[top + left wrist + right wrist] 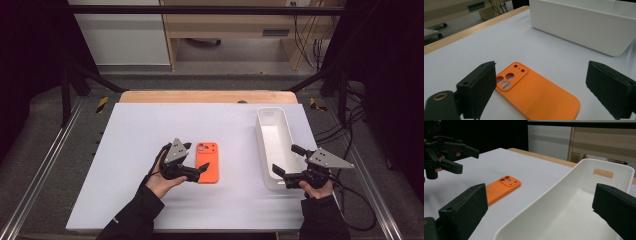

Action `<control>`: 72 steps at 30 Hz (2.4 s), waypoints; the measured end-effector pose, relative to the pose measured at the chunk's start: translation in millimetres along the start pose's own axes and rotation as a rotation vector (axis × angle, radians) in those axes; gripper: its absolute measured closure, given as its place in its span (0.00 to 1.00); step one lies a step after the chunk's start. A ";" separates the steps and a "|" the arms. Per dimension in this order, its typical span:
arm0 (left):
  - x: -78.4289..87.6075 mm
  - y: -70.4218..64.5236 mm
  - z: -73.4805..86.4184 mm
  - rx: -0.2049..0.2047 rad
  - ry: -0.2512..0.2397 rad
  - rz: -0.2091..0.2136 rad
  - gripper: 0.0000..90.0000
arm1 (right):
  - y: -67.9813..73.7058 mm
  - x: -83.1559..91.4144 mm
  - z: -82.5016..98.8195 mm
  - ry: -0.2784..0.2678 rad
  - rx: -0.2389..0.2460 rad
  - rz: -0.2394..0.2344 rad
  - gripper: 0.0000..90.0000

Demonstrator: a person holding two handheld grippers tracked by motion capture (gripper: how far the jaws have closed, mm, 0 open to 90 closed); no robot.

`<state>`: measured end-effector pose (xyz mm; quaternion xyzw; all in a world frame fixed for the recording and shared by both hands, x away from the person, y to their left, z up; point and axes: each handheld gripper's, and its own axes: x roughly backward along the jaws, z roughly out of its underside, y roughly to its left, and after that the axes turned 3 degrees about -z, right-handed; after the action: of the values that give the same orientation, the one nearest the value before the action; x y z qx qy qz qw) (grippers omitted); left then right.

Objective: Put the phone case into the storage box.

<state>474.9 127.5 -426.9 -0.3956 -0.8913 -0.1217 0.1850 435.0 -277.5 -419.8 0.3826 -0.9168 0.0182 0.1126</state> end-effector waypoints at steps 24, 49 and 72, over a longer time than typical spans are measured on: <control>-25.5 -11.0 0.8 0.004 0.033 0.041 0.50 | -0.2 -0.2 0.0 0.001 0.000 0.000 0.01; -44.1 -19.2 5.6 0.076 0.128 0.076 0.81 | -0.5 -0.6 0.1 0.008 0.002 -0.004 0.01; -62.0 -32.0 13.5 0.064 0.219 0.157 1.00 | -0.4 -0.7 0.1 0.008 0.001 -0.004 0.01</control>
<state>486.1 70.5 -467.8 -0.4423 -0.8355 -0.1210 0.3027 435.7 -277.3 -420.1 0.3843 -0.9157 0.0203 0.1162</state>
